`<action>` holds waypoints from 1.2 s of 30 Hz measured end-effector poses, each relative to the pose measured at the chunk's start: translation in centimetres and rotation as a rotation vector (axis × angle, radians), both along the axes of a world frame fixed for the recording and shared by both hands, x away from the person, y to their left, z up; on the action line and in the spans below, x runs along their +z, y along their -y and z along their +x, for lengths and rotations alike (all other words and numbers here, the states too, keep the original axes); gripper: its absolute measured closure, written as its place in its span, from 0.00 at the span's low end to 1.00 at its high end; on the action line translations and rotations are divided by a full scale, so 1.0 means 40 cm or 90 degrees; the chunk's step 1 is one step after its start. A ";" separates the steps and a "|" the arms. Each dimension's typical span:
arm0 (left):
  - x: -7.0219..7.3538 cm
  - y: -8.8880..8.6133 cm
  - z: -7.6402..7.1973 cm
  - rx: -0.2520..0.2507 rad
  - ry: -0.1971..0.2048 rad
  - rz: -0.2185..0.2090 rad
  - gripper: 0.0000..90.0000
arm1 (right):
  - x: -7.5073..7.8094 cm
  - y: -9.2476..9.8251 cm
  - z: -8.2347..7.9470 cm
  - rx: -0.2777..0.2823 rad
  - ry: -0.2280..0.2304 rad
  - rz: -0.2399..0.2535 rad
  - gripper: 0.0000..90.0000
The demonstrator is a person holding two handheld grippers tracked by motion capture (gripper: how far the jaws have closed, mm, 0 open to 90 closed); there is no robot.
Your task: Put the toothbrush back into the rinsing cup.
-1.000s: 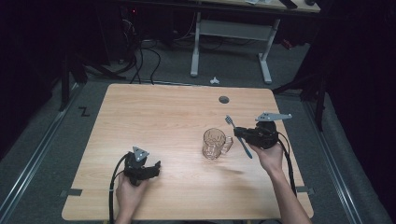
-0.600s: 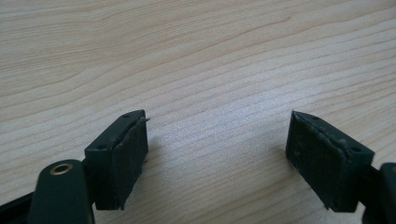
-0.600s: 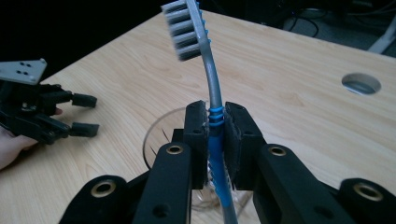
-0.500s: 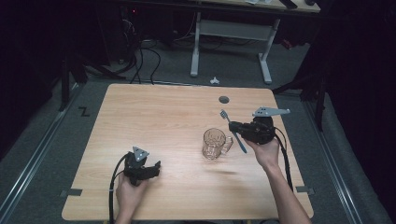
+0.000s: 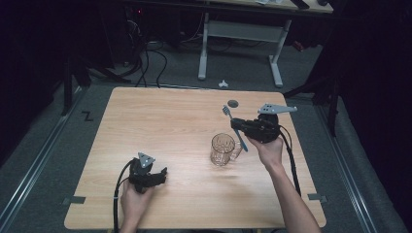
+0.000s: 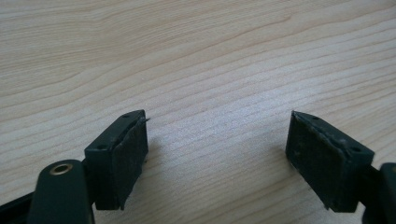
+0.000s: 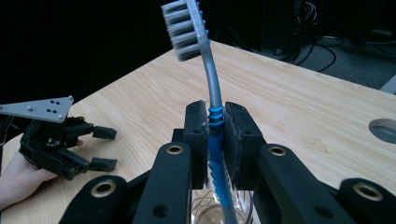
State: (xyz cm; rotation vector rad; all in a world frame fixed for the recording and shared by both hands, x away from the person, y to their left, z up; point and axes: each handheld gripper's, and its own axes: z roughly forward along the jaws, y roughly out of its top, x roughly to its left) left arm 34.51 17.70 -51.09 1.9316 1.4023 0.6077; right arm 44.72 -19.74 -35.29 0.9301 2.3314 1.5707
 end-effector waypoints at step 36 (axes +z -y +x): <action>0.000 0.000 0.000 0.000 0.000 0.000 0.24 | -0.029 -0.034 0.048 -0.004 0.016 0.022 0.89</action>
